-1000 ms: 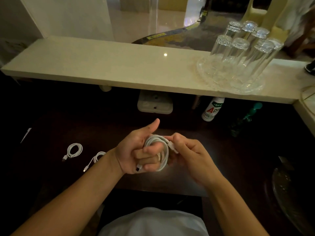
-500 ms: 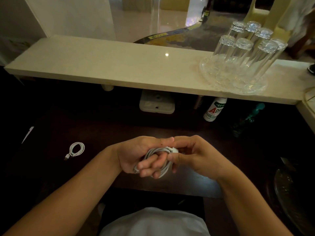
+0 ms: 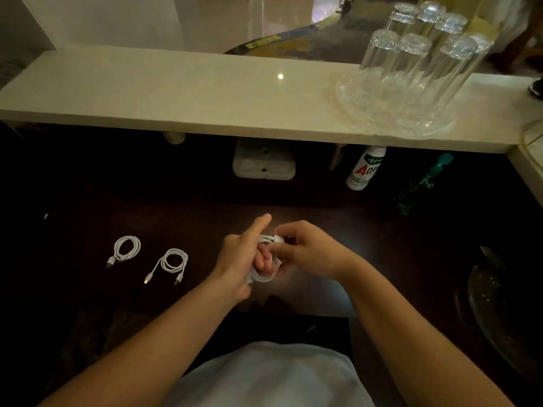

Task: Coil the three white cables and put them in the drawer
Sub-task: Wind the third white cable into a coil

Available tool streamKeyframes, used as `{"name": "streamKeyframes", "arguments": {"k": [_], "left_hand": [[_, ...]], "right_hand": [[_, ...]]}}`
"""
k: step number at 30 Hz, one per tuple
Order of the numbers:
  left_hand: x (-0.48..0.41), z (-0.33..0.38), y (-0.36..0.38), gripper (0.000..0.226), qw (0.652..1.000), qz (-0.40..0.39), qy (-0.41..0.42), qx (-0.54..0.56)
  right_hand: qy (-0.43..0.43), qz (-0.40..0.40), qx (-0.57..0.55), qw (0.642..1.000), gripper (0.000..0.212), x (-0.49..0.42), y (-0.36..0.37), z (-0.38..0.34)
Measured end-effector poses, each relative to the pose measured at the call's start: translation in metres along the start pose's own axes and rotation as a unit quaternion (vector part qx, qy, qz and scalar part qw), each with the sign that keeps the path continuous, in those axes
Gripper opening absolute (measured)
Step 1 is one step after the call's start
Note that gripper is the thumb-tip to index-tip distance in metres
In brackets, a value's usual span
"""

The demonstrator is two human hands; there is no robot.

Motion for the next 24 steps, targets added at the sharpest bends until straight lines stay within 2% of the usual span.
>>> {"name": "streamKeyframes", "arguments": {"k": [2, 4, 7, 9, 10, 12, 14, 15, 18, 21, 23, 24], "left_hand": [[-0.017, -0.005, -0.009, 0.056, 0.999, 0.045, 0.002, -0.009], [-0.024, 0.001, -0.011, 0.051, 0.997, 0.042, 0.053, -0.030], [-0.016, 0.020, -0.002, 0.033, 0.979, -0.029, 0.177, -0.101], [-0.013, 0.023, 0.003, 0.025, 0.945, -0.072, 0.247, -0.200], [-0.011, 0.023, 0.004, 0.029, 0.930, -0.089, 0.266, -0.239], [-0.005, 0.022, 0.007, 0.039, 0.928, -0.121, 0.252, -0.248], [0.002, 0.019, 0.014, 0.036, 0.944, -0.182, 0.196, -0.194], [0.009, 0.018, 0.019, 0.034, 0.949, -0.210, 0.164, -0.166], [0.013, 0.013, 0.027, 0.045, 0.954, -0.255, 0.106, -0.114], [0.010, 0.017, 0.025, 0.053, 0.959, -0.256, 0.093, -0.084], [0.009, 0.019, 0.022, 0.046, 0.961, -0.243, 0.099, -0.092], [0.009, 0.019, 0.020, 0.039, 0.961, -0.238, 0.100, -0.095]], "right_hand": [[0.032, -0.011, -0.031, 0.999, 0.016, -0.007, 0.011, 0.015], [0.049, -0.011, -0.077, 0.996, 0.015, -0.009, 0.012, 0.021], [0.057, 0.012, -0.133, 0.989, 0.017, -0.009, 0.001, 0.024], [0.062, 0.011, -0.159, 0.985, 0.018, -0.006, -0.006, 0.025], [0.065, -0.003, -0.176, 0.982, 0.018, -0.004, -0.007, 0.024], [0.076, -0.066, -0.250, 0.963, 0.025, 0.003, -0.003, 0.022], [0.085, -0.118, -0.333, 0.932, 0.033, 0.009, -0.002, 0.023], [0.087, -0.119, -0.355, 0.923, 0.035, 0.009, -0.003, 0.026], [0.095, -0.055, -0.376, 0.920, 0.032, 0.007, -0.005, 0.034], [0.078, 0.099, -0.308, 0.943, 0.025, 0.006, -0.015, 0.042], [0.064, 0.182, -0.244, 0.950, 0.024, 0.011, -0.022, 0.044], [0.057, 0.195, -0.223, 0.953, 0.022, 0.013, -0.020, 0.042]]}}
Point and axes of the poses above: each hand's wrist, its own x-axis away from the middle knuckle, its own y-axis out of the palm, z = x × y, the point moved 9 cm from there along -x, towards the middle knuckle, and after that the axes turned 12 degrees about z, right-handed, at the moved point
